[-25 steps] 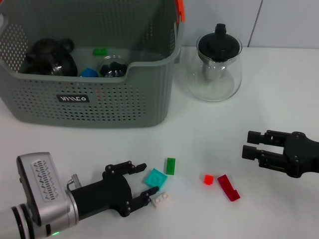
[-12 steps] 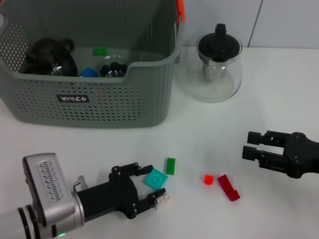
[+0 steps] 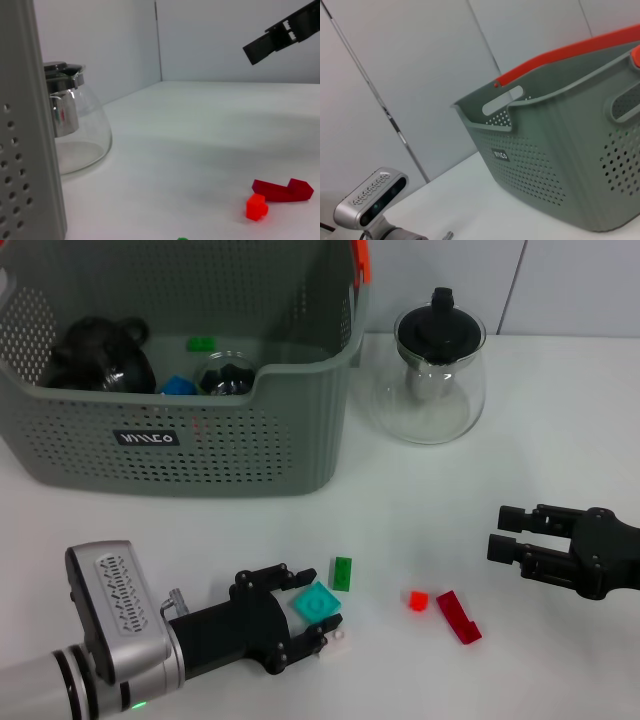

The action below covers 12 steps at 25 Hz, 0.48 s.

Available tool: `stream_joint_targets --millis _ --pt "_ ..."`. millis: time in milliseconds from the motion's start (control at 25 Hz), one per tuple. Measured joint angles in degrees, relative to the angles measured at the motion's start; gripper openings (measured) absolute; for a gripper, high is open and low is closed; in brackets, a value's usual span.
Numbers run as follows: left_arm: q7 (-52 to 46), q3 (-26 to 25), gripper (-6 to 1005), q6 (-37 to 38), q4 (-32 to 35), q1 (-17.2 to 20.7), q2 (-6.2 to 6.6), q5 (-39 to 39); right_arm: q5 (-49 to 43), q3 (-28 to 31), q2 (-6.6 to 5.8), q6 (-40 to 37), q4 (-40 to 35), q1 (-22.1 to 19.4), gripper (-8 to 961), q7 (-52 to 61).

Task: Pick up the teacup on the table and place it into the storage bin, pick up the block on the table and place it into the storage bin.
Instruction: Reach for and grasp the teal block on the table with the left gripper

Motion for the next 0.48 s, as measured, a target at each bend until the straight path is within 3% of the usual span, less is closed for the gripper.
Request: stream_joint_targets --millis 480 --pt "0.0 -0.4 582 0.1 0.6 0.7 0.13 -0.7 0.0 0.1 0.00 -0.1 0.0 0.0 582 0.0"
